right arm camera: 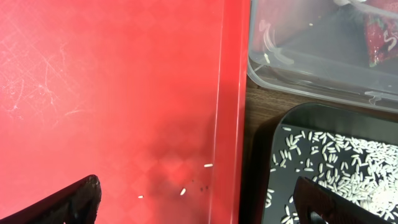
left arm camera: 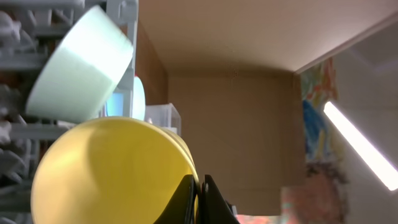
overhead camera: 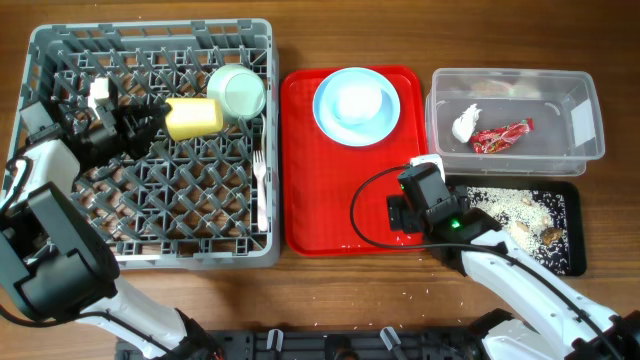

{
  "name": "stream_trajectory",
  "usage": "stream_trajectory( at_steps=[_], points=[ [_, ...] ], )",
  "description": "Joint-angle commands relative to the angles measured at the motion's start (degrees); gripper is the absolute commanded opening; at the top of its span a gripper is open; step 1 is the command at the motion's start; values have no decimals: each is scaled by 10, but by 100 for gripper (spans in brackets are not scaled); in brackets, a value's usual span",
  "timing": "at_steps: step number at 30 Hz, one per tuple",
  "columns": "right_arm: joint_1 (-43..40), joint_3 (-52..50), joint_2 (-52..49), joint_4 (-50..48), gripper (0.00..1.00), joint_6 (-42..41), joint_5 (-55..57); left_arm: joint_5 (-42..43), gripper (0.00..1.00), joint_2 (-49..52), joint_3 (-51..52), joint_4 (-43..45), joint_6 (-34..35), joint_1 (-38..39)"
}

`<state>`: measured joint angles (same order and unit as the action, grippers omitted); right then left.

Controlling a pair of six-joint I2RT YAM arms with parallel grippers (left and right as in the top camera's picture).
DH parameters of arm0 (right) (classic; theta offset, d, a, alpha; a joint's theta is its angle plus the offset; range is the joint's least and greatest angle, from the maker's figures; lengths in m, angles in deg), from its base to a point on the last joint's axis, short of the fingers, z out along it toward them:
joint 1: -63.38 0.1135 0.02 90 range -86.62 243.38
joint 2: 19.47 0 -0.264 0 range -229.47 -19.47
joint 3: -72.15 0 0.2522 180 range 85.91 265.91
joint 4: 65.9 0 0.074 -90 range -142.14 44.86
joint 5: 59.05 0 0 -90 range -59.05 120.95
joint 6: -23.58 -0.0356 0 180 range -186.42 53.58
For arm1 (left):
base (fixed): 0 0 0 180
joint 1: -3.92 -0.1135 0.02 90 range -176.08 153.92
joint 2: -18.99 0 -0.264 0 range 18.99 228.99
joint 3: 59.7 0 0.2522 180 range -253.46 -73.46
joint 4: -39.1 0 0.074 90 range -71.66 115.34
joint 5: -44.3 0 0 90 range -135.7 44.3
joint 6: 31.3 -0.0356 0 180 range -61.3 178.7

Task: Sort waste into correct bins and load items into the dishwasher rack
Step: 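Lower the yellow cup into the rack beside the green bowl, then move the left gripper right to the light-blue bowl on the plate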

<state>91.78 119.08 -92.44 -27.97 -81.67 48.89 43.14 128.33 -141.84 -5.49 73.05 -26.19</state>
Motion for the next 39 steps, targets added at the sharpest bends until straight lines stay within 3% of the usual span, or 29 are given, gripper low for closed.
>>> stream_trajectory(
  at_steps=[1, 3, 7, 9, 17, 21, 28, 31, 33, 37, 39],
  points=[
    [0, 5, 0, -1, 100, 2, -5, 15, 4, -2, -3, 14, 59, 4],
    [0, 5, 0, -1, 100, 2, -5, 15, 4, -3, -3, 53, 91, -11],
    [0, 5, 0, -1, 100, 2, -5, -2, 4, -3, -3, 232, 215, -11],
    [0, 5, 0, -1, 100, 2, -5, -21, 4, -3, -3, 255, 226, 7],
    [0, 5, 0, -1, 100, 2, -5, -64, 4, 3, -1, 245, 221, 64],
    [0, 5, 0, -2, 100, 2, -5, -85, 4, 19, 16, 164, 135, 62],
    [0, 5, 0, -1, 100, 2, -5, -128, 4, 52, 34, 164, 127, 16],
    [0, 5, 0, -1, 100, 2, -5, -146, 12, 52, 36, 134, 78, 7],
    [0, 5, 0, -1, 100, 2, -5, -212, 14, 52, 36, 105, 68, 7],
    [0, 5, 0, -1, 100, 2, -5, -246, 25, 49, 34, 92, 73, 5],
    [0, 5, 0, -1, 100, 2, -5, -246, 26, 35, 34, 93, 86, -4]
  ],
)
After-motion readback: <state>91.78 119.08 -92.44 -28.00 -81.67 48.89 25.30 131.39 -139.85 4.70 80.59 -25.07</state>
